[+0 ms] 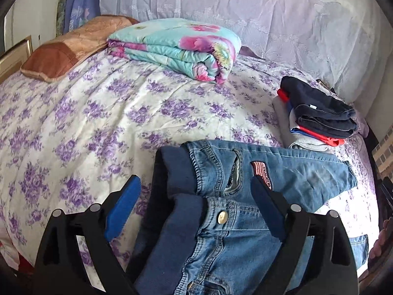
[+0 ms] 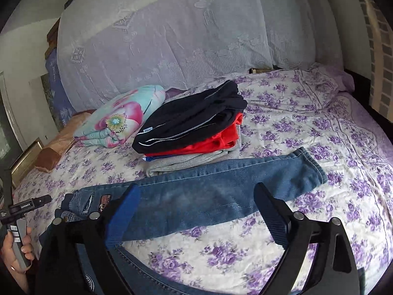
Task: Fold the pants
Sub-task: 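Grasp the ribbed waistband with the left tool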
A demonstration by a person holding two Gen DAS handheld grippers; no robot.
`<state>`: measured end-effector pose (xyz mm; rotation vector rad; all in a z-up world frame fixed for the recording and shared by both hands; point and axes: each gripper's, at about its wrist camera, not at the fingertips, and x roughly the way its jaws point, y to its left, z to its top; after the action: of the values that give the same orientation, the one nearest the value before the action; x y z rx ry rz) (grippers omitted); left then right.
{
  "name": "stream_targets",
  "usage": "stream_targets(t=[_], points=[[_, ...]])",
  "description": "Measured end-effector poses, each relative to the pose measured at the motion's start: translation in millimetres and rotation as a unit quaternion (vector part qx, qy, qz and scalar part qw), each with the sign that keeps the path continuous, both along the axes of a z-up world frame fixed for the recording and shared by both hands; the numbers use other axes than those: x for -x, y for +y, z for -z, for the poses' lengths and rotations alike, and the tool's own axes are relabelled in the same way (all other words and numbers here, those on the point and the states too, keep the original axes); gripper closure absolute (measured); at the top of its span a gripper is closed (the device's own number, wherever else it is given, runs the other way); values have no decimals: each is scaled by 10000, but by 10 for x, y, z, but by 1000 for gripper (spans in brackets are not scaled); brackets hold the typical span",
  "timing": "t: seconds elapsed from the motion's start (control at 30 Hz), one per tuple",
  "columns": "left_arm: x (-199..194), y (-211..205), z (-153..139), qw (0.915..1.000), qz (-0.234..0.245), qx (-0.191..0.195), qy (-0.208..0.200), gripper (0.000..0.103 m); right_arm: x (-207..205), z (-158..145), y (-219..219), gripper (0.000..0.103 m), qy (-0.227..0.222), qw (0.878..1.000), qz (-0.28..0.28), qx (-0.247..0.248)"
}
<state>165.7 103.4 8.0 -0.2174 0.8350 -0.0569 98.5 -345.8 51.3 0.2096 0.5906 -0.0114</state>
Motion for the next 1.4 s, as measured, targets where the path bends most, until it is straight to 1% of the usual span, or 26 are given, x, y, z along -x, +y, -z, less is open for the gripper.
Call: stream_targets(t=[0.07, 0.1, 0.17, 0.23, 0.27, 0.33, 0.4, 0.43, 0.47, 0.53, 0.57, 0.6, 0.63, 0.7, 0.73, 0.77, 0.8, 0.83, 0.87, 0.93, 1.03, 1.07, 1.13, 1.17, 1.3, 1.4], points=[[-131, -1, 37, 9999, -14, -97, 74, 12, 16, 71, 63, 3, -67, 9999, 71, 63], [-225, 52, 83, 9998, -30, -67, 181, 12, -39, 114, 103, 3, 28, 9999, 89, 145], [-450, 206, 217, 9982, 63, 201, 556, 12, -269, 205, 195, 3, 494, 9981, -251, 251], [-670, 347, 411, 9921, 236, 623, 1064, 12, -480, 288, 285, 3, 889, 9935, -680, 209], [-745, 398, 488, 9903, 135, 646, 1224, 13, -555, 324, 334, 3, 1029, 9912, -795, 241], [-822, 385, 572, 9900, 68, 466, 1332, 13, -656, 353, 396, 3, 1119, 9894, -866, 330], [-890, 386, 555, 9925, -116, 21, 1216, 13, -685, 366, 433, 3, 1118, 9895, -868, 292], [-929, 448, 547, 9928, -192, 91, 1182, 13, -683, 372, 436, 3, 1125, 9893, -910, 190], [-982, 526, 561, 9915, -217, 317, 1240, 13, -675, 387, 442, 3, 1148, 9887, -954, 114], [-1105, 582, 671, 9839, -6, 937, 1525, 14, -671, 435, 482, 3, 1209, 9875, -1004, 146], [-1145, 521, 720, 9806, 177, 1059, 1641, 19, -674, 458, 497, 3, 1229, 9870, -1007, 228], [-1167, 421, 748, 9796, 351, 1036, 1688, 22, -684, 473, 505, 3, 1236, 9868, -999, 314], [-1173, 294, 770, 9792, 538, 935, 1720, 29, -690, 480, 498, 3, 1229, 9869, -967, 392], [-1165, 87, 820, 9814, 666, 555, 1714, 31, -729, 468, 472, 3, 1197, 9875, -902, 484], [-1161, 53, 849, 9817, 676, 506, 1705, 36, -751, 449, 455, 5, 1164, 9877, -906, 515], [-1142, 57, 845, 9823, 680, 561, 1652, 45, -788, 429, 442, 8, 1131, 9876, -927, 568], [-1125, 90, 816, 9810, 774, 817, 1577, 56, -834, 415, 442, 9, 1115, 9868, -979, 652], [-1084, 125, 769, 9755, 956, 1270, 1520, 65, -898, 407, 452, 11, 1107, 9851, -1070, 772], [-1009, 130, 675, 9753, 1037, 1389, 1367, 65, -972, 410, 477, 13, 1113, 9822, -1213, 906], [-844, 57, 481, 9769, 1266, 1341, 1075, 65, -1149, 461, 593, 15, 1180, 9697, -1655, 1353], [-549, -103, 173, 9774, 1578, 1269, 603, 65, -1361, 590, 809, 24, 1224, 9446, -2266, 2035], [-441, -149, 84, 9779, 1654, 1192, 453, 65, -1429, 624, 857, 26, 1228, 9394, -2374, 2149], [-248, -235, -58, 9772, 1821, 1067, 210, 65, -1558, 665, 925, 26, 1262, 9307, -2644, 2189], [-163, -248, -102, 9767, 1869, 1043, 143, 65, -1616, 691, 964, 26, 1299, 9260, -2748, 2239], [11, -275, -142, 9722, 2077, 1076, 83, 65, -1732, 742, 1151, 26, 1241, 8921, -3431, 2667], [66, -267, -136, 9709, 2119, 1116, 58, 65, -1869, 784, 1249, 25, 1360, 8722, -3799, 2766]])
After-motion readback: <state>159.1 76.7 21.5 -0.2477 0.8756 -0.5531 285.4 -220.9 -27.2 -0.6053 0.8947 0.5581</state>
